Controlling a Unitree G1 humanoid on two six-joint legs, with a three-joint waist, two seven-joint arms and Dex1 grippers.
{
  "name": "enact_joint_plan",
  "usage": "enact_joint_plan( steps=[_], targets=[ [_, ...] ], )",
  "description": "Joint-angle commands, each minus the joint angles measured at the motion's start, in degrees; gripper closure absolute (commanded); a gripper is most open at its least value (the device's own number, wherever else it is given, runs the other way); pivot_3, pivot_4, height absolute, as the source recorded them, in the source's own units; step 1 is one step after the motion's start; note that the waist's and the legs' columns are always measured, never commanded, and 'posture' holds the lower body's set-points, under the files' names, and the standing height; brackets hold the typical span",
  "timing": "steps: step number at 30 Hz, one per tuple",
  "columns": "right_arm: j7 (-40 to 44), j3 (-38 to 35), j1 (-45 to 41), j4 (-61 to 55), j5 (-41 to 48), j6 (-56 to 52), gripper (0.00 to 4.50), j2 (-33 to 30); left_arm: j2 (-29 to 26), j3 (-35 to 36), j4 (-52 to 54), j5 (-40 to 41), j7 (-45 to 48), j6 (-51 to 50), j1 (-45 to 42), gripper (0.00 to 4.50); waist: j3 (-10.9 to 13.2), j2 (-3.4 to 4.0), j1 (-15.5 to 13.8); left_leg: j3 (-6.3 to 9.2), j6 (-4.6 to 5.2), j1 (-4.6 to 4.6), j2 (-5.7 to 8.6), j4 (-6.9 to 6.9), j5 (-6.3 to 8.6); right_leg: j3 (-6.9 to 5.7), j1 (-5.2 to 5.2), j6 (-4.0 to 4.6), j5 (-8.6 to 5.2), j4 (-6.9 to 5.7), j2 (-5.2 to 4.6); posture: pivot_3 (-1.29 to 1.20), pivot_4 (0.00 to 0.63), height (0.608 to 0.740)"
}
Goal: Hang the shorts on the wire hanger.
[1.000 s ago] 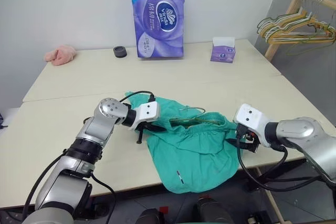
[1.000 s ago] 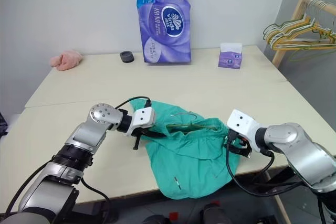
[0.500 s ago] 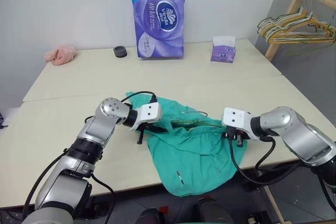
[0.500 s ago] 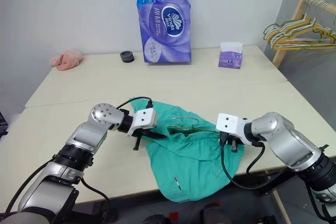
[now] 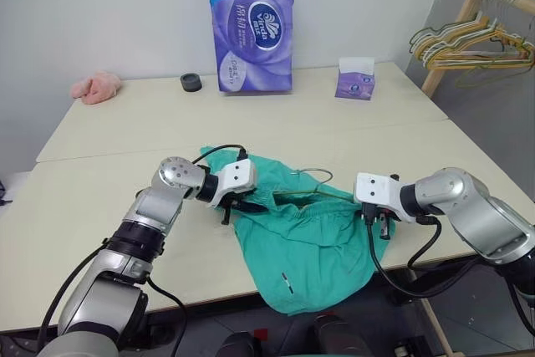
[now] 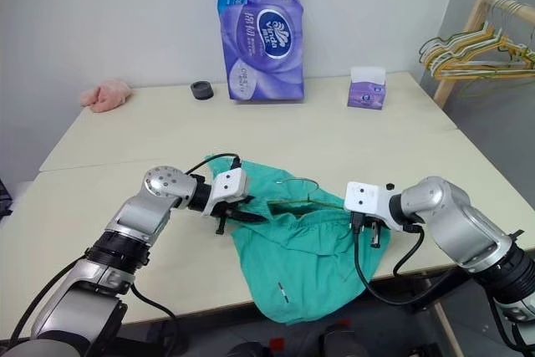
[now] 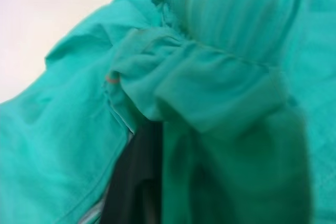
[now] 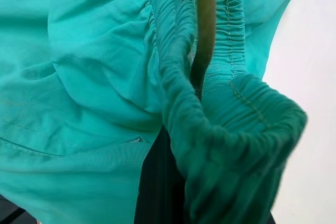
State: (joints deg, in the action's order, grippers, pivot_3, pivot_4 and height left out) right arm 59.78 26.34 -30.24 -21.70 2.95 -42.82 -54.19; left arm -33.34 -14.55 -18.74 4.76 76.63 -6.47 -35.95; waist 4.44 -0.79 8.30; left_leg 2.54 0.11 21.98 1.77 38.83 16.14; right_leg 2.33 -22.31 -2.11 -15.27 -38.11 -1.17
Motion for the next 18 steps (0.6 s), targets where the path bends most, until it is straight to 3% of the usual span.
enact_joint_plan(
  steps=[1,7,14,18],
  targets=[
    [0.75,-3.46,0.48,-2.78,0.68,-0.1,4.5,-1.25,-1.08,4.06,-2.0,3.09,-0.05,-1.4,-2.44,1.95,0.0,0.0,0.0,0.0,0.0,0.0,0.0,0.0,0.0,0.0,0.0,0.0,0.0,0.0,0.0,-0.23,0.055,0.74],
    [1.37,-6.53,2.62,-3.96,1.81,-0.8,4.5,-3.35,-6.22,4.16,-6.45,3.93,6.71,-3.02,-3.74,1.95,0.01,0.02,0.1,0.0,-0.01,0.0,0.0,-0.01,0.0,-0.03,-0.01,0.0,0.0,0.0,0.0,-0.22,0.052,0.74],
    [1.81,-8.09,3.17,-4.74,2.68,-1.6,4.5,-3.8,-4.59,1.25,-11.85,-0.19,5.71,0.91,-4.61,1.95,0.0,0.03,-0.18,0.0,-0.01,0.0,0.01,0.02,0.0,-0.01,0.0,0.0,0.0,0.01,-0.01,-0.23,0.049,0.74],
    [1.21,-8.37,3.09,-5.67,3.41,-2.73,4.5,-3.26,-1.88,0.83,-16.27,-2.14,3.03,4.96,-5.53,2.82,0.0,0.03,-0.14,-0.01,-0.01,0.0,0.01,0.02,0.0,0.0,0.0,0.0,0.0,-0.01,-0.01,-0.23,0.05,0.74]
  ],
)
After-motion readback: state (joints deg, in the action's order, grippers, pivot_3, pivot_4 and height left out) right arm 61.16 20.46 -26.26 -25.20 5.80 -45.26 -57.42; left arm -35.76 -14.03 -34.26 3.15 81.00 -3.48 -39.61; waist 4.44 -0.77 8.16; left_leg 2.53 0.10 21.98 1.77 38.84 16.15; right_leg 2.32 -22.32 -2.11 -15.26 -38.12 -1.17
